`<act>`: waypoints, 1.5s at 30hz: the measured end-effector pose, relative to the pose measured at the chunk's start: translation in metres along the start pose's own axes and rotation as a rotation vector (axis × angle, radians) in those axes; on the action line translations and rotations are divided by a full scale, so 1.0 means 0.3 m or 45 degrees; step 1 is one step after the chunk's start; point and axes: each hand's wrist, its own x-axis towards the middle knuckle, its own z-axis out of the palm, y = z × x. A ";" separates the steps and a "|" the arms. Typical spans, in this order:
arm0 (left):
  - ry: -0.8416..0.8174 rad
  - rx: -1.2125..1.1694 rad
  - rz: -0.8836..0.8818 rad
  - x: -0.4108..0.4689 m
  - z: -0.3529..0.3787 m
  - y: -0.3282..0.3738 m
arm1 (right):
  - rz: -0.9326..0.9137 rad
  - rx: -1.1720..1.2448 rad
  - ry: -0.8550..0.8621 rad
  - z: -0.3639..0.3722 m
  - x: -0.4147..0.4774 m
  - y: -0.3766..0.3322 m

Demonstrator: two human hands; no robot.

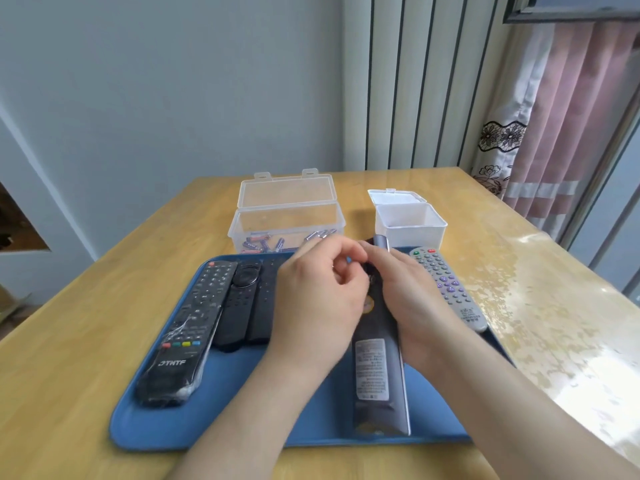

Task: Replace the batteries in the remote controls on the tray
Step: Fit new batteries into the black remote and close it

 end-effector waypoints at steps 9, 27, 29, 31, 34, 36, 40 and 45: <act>-0.122 -0.095 -0.105 0.015 -0.028 -0.014 | -0.073 0.068 -0.007 -0.029 0.008 -0.022; 0.026 -0.380 0.174 0.010 -0.058 0.010 | 0.053 0.241 -0.076 -0.042 0.022 -0.016; 0.033 0.010 0.511 0.004 -0.055 0.003 | 0.063 0.176 -0.023 -0.045 0.021 -0.018; 0.027 0.117 0.668 0.000 -0.050 0.000 | 0.048 0.155 -0.011 -0.047 0.020 -0.021; 0.007 0.070 0.659 0.001 -0.045 -0.007 | -0.008 0.113 -0.009 -0.043 0.016 -0.025; 0.002 0.032 0.574 0.005 -0.046 -0.018 | -0.050 0.075 -0.014 -0.035 0.016 -0.019; -0.039 0.093 0.532 0.017 -0.052 -0.021 | -0.132 -0.016 -0.010 -0.028 0.018 -0.007; -0.166 0.080 0.492 0.026 -0.062 -0.025 | -0.135 -0.022 -0.043 -0.017 0.003 -0.014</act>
